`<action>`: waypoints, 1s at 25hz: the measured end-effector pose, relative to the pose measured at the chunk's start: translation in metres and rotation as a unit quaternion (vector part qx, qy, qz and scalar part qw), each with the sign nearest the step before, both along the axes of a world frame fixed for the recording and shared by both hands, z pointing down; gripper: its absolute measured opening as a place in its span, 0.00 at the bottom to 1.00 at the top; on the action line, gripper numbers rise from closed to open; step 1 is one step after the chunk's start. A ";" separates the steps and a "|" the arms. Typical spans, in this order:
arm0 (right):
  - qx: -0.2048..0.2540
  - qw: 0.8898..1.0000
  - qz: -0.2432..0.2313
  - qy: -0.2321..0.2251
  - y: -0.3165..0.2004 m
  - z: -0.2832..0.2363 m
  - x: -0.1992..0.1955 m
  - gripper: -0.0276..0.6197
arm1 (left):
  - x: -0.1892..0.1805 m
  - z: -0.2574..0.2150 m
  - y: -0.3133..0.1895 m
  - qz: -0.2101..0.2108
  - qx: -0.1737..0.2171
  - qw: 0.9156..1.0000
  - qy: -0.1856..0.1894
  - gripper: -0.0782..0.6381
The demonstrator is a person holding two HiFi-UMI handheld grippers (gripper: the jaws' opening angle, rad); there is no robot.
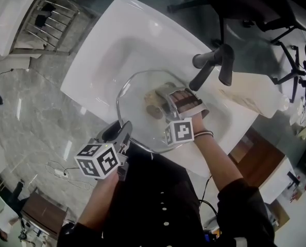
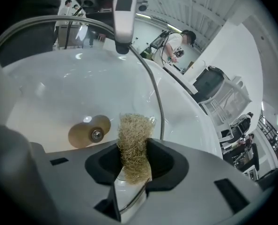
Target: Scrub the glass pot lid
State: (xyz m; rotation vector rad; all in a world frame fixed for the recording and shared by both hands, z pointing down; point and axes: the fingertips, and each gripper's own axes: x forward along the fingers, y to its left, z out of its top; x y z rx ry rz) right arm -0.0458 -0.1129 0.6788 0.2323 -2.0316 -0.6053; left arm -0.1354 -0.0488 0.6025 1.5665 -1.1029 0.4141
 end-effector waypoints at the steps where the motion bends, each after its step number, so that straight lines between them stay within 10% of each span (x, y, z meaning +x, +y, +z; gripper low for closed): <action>1: -0.002 1.000 0.001 0.003 0.002 0.001 0.003 0.26 | 0.000 0.000 0.000 0.000 -0.001 1.000 0.000 0.32; 25: -0.088 0.993 0.020 0.081 0.056 -0.001 0.069 0.26 | 0.002 -0.001 0.001 0.000 0.000 1.000 -0.014 0.31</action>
